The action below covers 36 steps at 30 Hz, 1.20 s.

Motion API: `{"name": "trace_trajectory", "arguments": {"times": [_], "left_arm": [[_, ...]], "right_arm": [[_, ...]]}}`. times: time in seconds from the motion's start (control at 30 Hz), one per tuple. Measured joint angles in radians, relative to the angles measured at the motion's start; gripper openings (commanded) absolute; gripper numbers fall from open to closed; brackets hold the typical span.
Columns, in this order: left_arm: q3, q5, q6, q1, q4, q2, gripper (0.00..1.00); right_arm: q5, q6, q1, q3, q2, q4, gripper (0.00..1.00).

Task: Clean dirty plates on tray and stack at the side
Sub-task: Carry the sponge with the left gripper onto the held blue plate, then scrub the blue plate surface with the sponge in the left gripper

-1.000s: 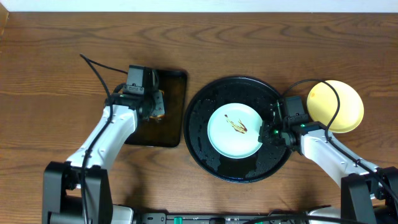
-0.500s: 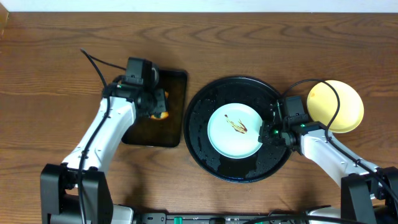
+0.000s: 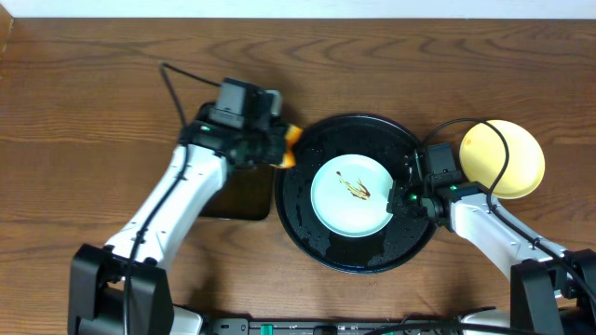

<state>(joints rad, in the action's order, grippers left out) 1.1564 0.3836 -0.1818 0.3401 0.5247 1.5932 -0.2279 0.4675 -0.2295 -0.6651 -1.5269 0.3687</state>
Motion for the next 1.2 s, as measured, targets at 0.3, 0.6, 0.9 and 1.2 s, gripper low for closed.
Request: {"name": "trace_trajectory", "arguments": {"times": [0.3,0.6,0.9,1.2], "left_arm": [[0.001,0.013,-0.056,0.190,-0.125,0.154,0.08],[0.002,0.062,-0.155,0.356,-0.275,0.270,0.07],[0.002,0.076,-0.263,0.403,-0.328,0.345,0.08],[0.014,0.081,-0.279,0.404,-0.323,0.390,0.07]], "right_arm": [[0.000,0.000,0.000,0.000,0.000,0.000,0.01],[0.000,0.000,0.000,0.000,0.000,0.000,0.01],[0.000,0.000,0.000,0.000,0.000,0.000,0.01],[0.000,0.000,0.000,0.000,0.000,0.000,0.01]]}}
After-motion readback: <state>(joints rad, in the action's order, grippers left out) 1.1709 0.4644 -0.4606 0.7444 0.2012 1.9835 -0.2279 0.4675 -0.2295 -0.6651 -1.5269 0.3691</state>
